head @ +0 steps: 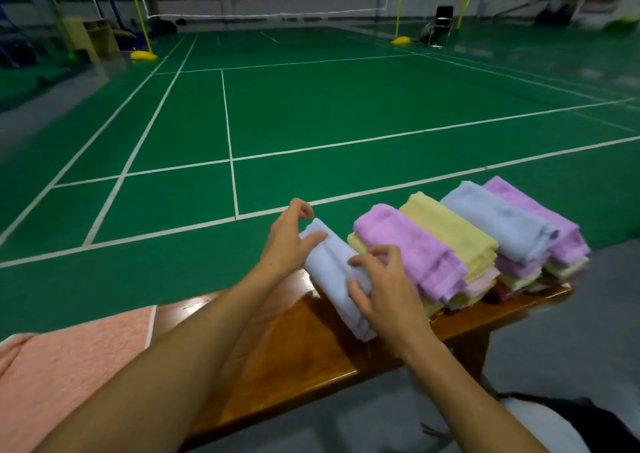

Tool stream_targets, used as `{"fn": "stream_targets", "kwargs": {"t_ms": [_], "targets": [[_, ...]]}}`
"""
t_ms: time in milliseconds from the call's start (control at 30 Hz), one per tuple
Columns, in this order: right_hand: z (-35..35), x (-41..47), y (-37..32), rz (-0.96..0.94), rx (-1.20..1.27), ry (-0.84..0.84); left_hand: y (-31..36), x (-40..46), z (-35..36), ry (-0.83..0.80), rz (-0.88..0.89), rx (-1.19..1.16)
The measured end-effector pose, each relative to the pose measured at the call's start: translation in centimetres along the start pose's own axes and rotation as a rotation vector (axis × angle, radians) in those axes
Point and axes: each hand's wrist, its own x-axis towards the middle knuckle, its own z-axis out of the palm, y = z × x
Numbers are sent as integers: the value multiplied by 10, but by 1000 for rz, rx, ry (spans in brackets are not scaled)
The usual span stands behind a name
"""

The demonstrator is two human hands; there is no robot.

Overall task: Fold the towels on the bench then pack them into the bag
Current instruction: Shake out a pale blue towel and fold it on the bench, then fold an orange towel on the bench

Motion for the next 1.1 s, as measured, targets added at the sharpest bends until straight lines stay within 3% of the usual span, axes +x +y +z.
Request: {"fn": "stream_targets", "kwargs": {"t_ms": [67,133,200,333,500,733,1100], "targets": [[0,6,6,31,-289,66,-2,15,24,-15,-44,120],[4,7,10,13,-494,30,-13,16,47,-137,-55,240],[13,6,16,-8,-556,-31,-25,10,61,-247,-53,255],[17,8,19,-4,-566,-26,-27,7,55,-240,-16,261],[8,9,11,24,-456,16,-14,-7,16,-207,11,276],[7,-9,-30,-29,78,92,-20,-90,-78,-132,-68,238],[91,-36,-163,-213,234,-219,-82,-215,-249,38,-271,283]]}}
